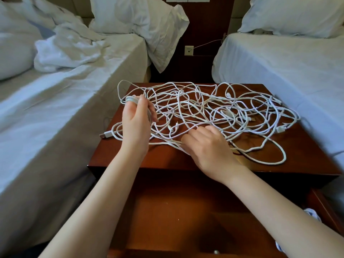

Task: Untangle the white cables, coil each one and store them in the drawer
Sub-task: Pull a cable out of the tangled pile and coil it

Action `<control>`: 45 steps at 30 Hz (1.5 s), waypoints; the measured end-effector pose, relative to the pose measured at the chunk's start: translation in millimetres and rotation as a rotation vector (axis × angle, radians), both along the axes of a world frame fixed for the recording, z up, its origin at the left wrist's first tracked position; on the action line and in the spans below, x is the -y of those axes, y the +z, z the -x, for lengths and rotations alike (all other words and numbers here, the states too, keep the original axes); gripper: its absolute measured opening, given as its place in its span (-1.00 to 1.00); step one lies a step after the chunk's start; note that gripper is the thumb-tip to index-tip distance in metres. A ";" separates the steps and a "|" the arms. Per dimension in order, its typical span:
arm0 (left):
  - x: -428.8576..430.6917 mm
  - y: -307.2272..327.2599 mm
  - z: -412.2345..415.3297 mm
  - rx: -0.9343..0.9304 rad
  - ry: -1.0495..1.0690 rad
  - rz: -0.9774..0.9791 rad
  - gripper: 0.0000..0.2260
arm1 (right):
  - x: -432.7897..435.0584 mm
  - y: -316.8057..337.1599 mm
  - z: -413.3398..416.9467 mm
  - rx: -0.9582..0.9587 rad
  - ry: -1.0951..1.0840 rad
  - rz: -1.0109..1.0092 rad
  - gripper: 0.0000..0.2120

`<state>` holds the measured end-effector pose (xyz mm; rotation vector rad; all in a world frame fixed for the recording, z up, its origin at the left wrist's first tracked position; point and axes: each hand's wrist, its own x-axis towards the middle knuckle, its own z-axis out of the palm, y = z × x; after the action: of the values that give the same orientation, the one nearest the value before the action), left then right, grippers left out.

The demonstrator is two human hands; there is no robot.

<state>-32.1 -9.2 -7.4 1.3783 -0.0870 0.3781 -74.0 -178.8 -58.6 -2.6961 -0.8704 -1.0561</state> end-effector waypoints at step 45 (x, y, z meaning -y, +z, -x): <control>8.6 3.4 27.9 -0.286 -1.291 -0.224 -0.68 | 33.0 42.9 15.8 -0.542 0.219 -0.380 -0.74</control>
<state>-60.0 -17.8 -4.0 1.3086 -0.7480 -0.9227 -89.8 -211.8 -15.7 -2.3155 -0.7433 -0.3609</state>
